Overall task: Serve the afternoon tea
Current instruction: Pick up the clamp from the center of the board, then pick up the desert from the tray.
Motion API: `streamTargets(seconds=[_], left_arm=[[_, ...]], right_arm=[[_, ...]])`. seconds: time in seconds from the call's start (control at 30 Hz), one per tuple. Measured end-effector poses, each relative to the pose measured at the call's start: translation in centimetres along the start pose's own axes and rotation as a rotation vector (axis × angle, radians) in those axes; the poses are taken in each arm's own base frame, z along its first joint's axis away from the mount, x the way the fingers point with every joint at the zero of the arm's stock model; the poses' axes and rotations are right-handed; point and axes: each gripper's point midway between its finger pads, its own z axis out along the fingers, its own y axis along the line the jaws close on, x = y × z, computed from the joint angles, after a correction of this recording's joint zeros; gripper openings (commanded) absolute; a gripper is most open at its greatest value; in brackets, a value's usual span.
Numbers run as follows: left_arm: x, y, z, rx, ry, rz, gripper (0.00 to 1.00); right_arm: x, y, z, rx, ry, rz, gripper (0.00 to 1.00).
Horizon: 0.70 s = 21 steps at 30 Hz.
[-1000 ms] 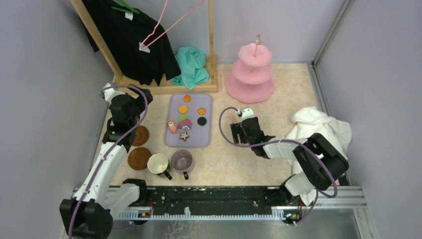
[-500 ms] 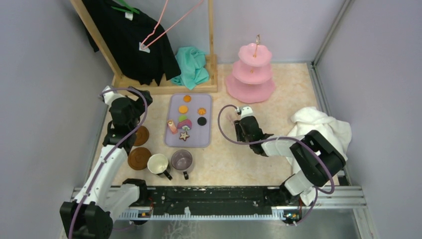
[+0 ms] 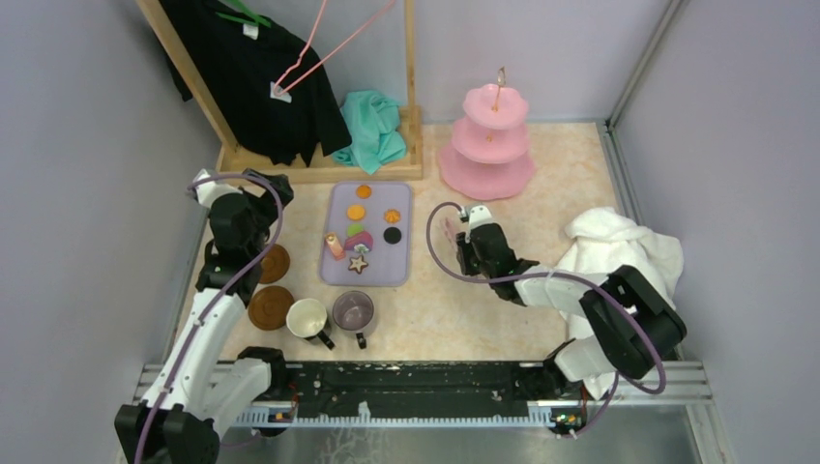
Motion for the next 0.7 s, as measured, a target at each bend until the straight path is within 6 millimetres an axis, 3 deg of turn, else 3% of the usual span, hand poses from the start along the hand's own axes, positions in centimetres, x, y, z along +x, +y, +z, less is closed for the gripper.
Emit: streamTargets(seconds=[0.23,0.5,0.7], left_arm=[[0.1,-0.5,-0.5,0.025,0.018,-0.018,0.99],[0.7,-0.8,-0.6,0.043,0.049,-0.024,0.99],[1.4,-0.8,-0.4,0.044,0.074,-0.02,0.99]], right_arm=[[-2.0,1.4,-1.5,-0.082,-0.053,-0.007,0.19],[-1.2,3.9,-2.2,-0.205,-0.022,-0.056,0.2],[-1.3,6.9,-2.6,-0.311,0.001,-0.107,0.22]])
